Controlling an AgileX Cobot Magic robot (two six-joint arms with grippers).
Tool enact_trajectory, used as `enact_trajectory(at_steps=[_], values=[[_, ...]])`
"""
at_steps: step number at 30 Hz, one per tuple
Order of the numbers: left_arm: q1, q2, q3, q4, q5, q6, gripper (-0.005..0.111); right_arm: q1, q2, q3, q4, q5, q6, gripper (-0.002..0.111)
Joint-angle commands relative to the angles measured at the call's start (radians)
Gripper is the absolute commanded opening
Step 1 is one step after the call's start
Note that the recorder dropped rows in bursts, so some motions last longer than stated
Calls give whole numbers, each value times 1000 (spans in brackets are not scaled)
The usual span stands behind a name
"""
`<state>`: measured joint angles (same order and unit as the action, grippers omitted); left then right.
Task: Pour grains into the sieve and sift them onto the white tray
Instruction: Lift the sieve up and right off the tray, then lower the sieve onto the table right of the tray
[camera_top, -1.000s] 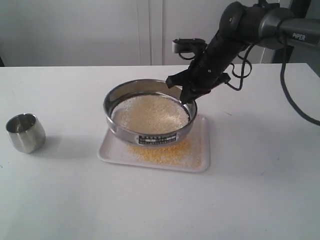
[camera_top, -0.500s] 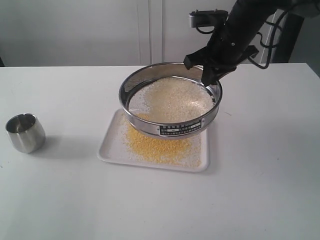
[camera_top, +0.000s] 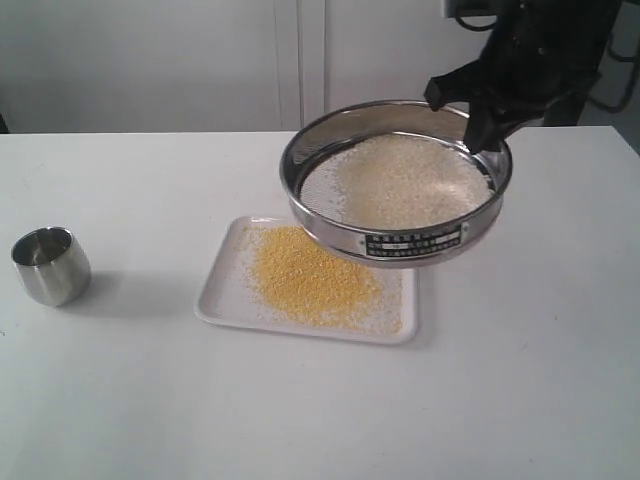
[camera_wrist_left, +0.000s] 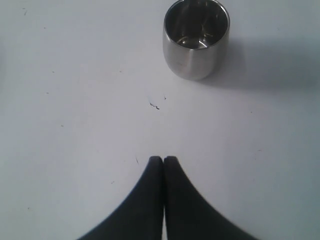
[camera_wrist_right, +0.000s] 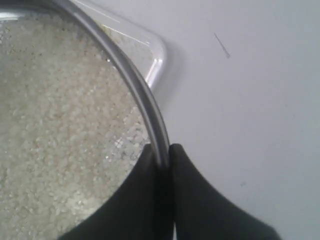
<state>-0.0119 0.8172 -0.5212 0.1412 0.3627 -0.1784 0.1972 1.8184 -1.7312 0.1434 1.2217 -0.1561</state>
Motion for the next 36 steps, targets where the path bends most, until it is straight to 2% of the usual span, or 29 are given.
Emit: enact_trajectory(at_steps=[1, 17, 26, 36], values=[[-4, -9, 8, -7, 5, -2, 0, -52, -90, 99, 13, -1, 2, 0], [-4, -9, 8, -7, 5, -2, 0, -211, -275, 395, 17, -70, 0, 0], [-4, -9, 8, -7, 5, -2, 0, -278, -230, 407, 21, -257, 11, 0], [-4, -9, 8, -7, 5, -2, 0, -328, -71, 405, 20, -400, 30, 0]])
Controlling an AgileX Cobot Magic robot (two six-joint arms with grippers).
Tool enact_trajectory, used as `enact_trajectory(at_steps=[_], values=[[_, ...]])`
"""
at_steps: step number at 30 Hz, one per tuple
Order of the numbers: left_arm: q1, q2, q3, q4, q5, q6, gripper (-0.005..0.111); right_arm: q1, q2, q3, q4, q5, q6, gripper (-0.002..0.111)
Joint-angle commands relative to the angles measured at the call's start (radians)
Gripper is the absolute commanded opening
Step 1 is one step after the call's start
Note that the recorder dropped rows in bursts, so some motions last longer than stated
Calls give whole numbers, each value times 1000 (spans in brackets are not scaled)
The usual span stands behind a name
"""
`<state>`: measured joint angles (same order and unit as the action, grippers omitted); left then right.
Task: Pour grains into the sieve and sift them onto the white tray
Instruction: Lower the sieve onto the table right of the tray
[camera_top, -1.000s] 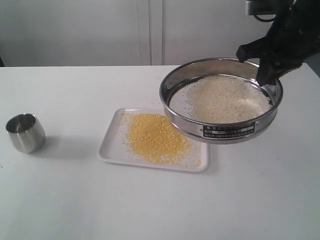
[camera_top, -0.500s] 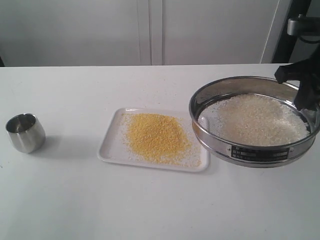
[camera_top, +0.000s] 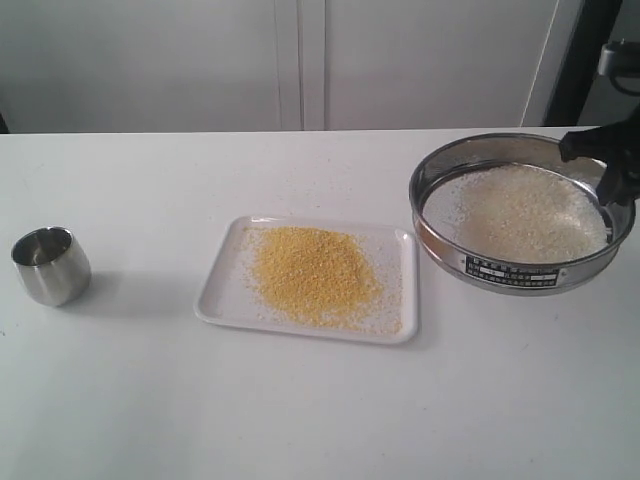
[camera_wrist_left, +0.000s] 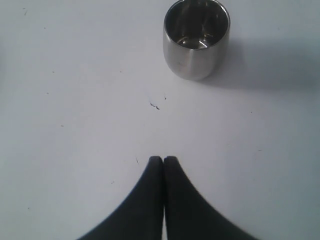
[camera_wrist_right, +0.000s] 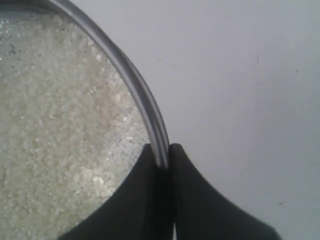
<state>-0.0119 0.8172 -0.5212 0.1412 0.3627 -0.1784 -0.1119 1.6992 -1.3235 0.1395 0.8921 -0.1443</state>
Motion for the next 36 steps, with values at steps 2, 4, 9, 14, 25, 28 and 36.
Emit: enact_trajectory(at_steps=[2, 4, 9, 14, 25, 28, 36], values=[[-4, -9, 8, -7, 5, -2, 0, -23, 82, -3, 20, -109, 18, 0], [-4, -9, 8, -7, 5, -2, 0, -27, 107, -3, 20, -138, 18, 0], [-4, -9, 8, -7, 5, -2, 0, -29, 180, -3, 22, -240, 18, 0], [-4, -9, 8, -7, 5, -2, 0, -29, 230, -3, 13, -313, 18, 0], [-4, -9, 8, -7, 5, -2, 0, -29, 315, -3, 13, -378, 15, 0], [-4, -9, 8, -7, 5, -2, 0, -29, 330, -3, 13, -392, 12, 0], [-4, -9, 8, -7, 5, -2, 0, -29, 365, -3, 15, -428, -8, 0]])
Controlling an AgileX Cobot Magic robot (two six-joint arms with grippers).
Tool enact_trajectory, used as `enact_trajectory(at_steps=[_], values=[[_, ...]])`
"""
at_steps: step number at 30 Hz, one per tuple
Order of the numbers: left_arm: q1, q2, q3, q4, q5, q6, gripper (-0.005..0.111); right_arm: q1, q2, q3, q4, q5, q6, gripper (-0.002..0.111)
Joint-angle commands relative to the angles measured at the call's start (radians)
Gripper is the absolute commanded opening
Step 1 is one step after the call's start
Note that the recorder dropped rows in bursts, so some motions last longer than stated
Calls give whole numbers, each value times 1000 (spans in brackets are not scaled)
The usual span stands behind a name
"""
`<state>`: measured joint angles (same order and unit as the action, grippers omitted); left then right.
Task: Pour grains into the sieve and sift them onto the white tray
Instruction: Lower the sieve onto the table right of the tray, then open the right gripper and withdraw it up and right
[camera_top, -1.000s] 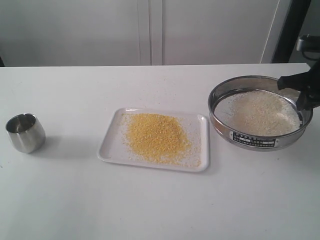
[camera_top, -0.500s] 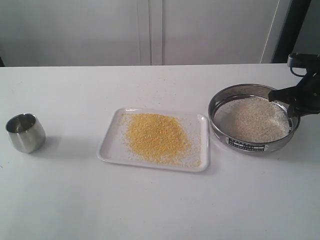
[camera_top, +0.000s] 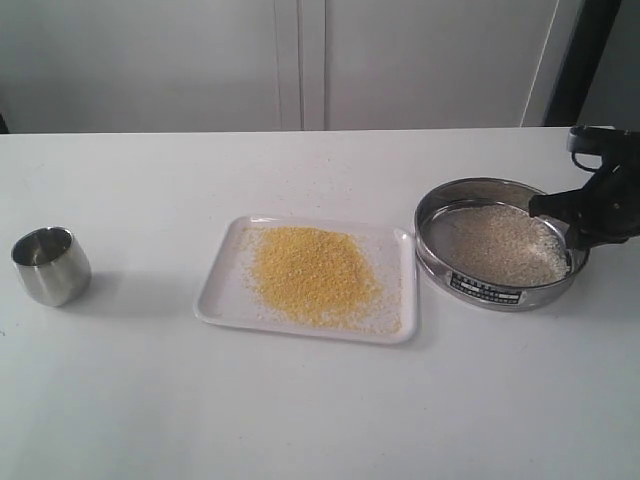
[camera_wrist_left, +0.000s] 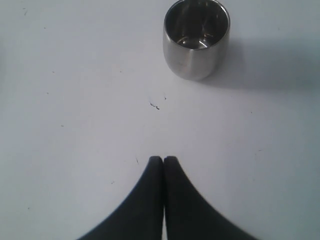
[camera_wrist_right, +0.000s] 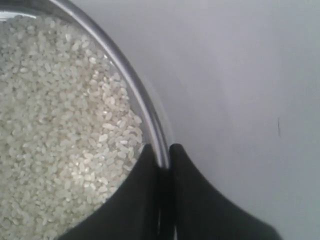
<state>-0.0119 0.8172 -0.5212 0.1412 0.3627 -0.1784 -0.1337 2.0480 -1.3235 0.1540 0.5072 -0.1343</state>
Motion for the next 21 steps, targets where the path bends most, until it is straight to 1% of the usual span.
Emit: enact_trajectory(at_steps=[1, 4, 13, 15, 18, 21], values=[[-4, -9, 8, -7, 5, -2, 0, -7, 21, -3, 1, -41, -20, 0], [-4, -9, 8, -7, 5, -2, 0, -7, 35, -3, -2, -37, -22, 4], [-4, -9, 8, -7, 5, -2, 0, -7, 4, -3, -2, -25, -22, 41], [-4, -9, 8, -7, 5, -2, 0, -7, -22, -3, -2, -16, -22, 48], [-4, -9, 8, -7, 5, -2, 0, -7, -65, -3, -2, 0, -26, 53], [-4, -9, 8, -7, 5, -2, 0, -7, -109, -3, -2, 30, -26, 53]])
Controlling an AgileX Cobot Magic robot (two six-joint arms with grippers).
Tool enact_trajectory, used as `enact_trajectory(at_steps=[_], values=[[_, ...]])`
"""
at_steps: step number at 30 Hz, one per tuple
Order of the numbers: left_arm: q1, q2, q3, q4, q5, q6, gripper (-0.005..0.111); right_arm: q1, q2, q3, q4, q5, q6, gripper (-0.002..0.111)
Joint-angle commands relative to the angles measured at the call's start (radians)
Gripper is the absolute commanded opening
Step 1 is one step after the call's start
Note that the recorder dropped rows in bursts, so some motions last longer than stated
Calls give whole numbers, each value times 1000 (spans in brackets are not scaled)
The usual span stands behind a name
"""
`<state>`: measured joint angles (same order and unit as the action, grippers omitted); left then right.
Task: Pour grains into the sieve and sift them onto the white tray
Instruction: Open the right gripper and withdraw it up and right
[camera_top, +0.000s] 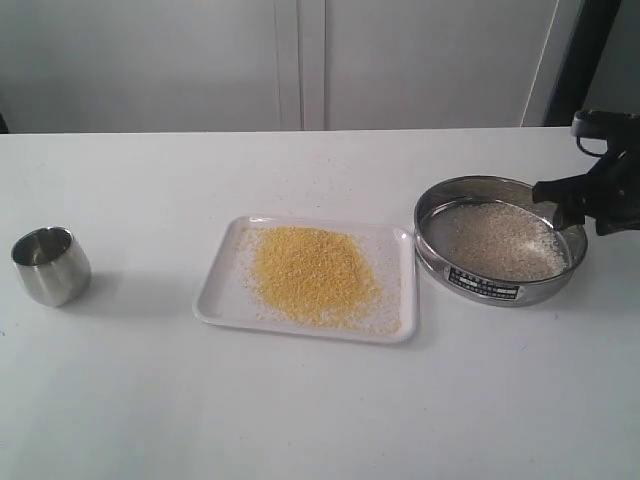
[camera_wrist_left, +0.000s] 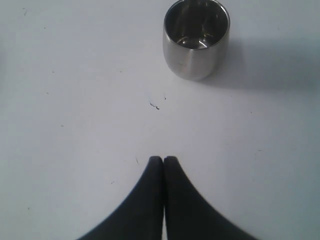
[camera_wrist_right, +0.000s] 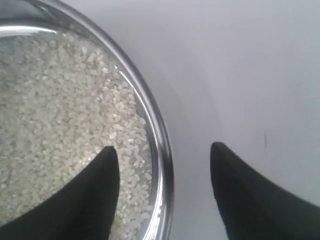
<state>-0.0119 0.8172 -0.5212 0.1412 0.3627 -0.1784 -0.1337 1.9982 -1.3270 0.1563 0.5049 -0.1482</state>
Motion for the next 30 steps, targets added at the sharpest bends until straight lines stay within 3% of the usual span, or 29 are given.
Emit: enact_trajectory(at_steps=[1, 8, 19, 30], values=[[-4, -9, 8, -7, 5, -2, 0, -7, -74, 1, -4, 42, -12, 53], [-4, -9, 8, -7, 5, -2, 0, -7, -153, 2, 0, 148, -12, 47], [-4, -9, 8, -7, 5, -2, 0, -7, -285, 40, 59, 236, -64, 0], [-4, -9, 8, -7, 5, -2, 0, 100, -426, 177, 143, 195, -185, 0]])
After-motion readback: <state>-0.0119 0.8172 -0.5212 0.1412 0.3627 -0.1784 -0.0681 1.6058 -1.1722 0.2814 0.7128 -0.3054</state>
